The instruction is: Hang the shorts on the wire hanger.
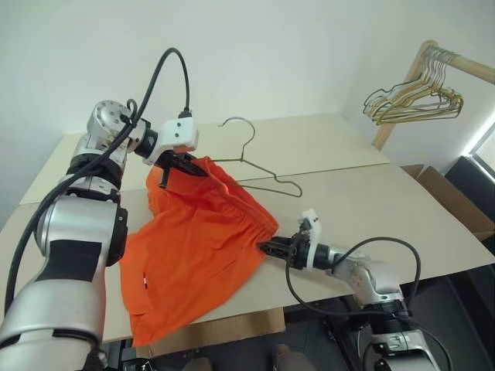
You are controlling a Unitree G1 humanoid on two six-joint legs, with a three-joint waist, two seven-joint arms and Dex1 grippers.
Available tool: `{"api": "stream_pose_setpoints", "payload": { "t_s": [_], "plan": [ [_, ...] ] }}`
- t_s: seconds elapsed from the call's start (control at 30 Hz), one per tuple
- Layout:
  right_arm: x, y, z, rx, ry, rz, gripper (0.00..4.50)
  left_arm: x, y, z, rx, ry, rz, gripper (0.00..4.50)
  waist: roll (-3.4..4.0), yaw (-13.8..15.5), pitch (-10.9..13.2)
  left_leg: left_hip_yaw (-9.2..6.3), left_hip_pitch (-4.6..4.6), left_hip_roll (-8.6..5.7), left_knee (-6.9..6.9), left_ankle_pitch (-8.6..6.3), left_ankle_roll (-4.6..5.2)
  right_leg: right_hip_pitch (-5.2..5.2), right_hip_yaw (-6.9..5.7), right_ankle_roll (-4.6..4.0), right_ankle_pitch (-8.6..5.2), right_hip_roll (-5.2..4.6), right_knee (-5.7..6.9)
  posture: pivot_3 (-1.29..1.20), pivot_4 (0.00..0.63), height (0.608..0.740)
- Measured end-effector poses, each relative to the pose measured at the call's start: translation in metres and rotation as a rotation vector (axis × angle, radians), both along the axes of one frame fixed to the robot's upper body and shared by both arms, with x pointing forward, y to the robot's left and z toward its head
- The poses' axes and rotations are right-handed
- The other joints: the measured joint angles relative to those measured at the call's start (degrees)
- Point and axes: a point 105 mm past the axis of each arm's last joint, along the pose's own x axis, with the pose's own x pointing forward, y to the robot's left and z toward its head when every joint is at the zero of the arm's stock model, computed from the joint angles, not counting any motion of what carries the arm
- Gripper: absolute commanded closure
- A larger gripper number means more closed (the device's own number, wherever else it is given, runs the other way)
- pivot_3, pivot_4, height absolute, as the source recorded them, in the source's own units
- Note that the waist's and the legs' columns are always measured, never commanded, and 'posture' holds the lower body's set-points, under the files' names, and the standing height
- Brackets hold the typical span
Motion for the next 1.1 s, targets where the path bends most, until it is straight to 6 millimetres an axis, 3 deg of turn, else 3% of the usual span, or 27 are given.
{"api": "stream_pose_setpoints", "payload": {
  "t_s": [0.17, 0.47, 0.57, 0.77, 1.1],
  "plan": [
    [0.002, -0.001, -0.008, -0.008, 0.041, -0.024, 4.49, 0.000, 0.000, 0.000, -0.003, -0.002, 0.001, 4.50, 0.00, 0.0, 0.0, -0.01, 0.00, 0.00, 0.00, 0.00, 0.00, 0.00, 0.00, 0.00, 0.00, 0.00, 0.00, -0.03, 0.000, 0.740],
    [0.006, -0.004, -0.010, -0.027, 0.047, -0.065, 4.49, -0.002, 0.004, 0.001, -0.001, 0.006, -0.003, 4.50, 0.00, 0.0, 0.0, -0.03, -0.01, -0.01, 0.00, 0.00, 0.00, 0.00, -0.01, 0.00, 0.00, 0.00, 0.00, -0.03, 0.000, 0.740],
    [0.014, -0.021, -0.008, -0.054, 0.039, -0.114, 4.49, -0.006, 0.007, 0.003, -0.003, 0.023, -0.026, 4.50, 0.00, 0.0, 0.0, -0.02, -0.03, -0.02, 0.01, 0.00, 0.00, 0.00, -0.01, 0.00, 0.00, -0.02, -0.01, -0.03, 0.000, 0.740],
    [0.031, -0.060, 0.019, -0.077, -0.032, -0.178, 4.49, -0.008, 0.012, 0.004, 0.020, 0.007, -0.040, 4.50, 0.00, 0.0, 0.0, -0.05, -0.02, -0.01, -0.01, -0.01, 0.01, 0.01, -0.04, 0.00, 0.00, -0.02, -0.02, -0.03, 0.000, 0.740],
    [0.031, -0.073, 0.020, -0.095, -0.033, -0.157, 4.49, -0.009, 0.013, 0.003, 0.030, -0.001, -0.050, 4.50, 0.00, -0.1, 0.0, -0.04, -0.02, -0.02, 0.00, -0.01, 0.01, 0.00, -0.03, 0.01, 0.00, -0.02, -0.01, -0.03, 0.000, 0.740]
  ]
}}
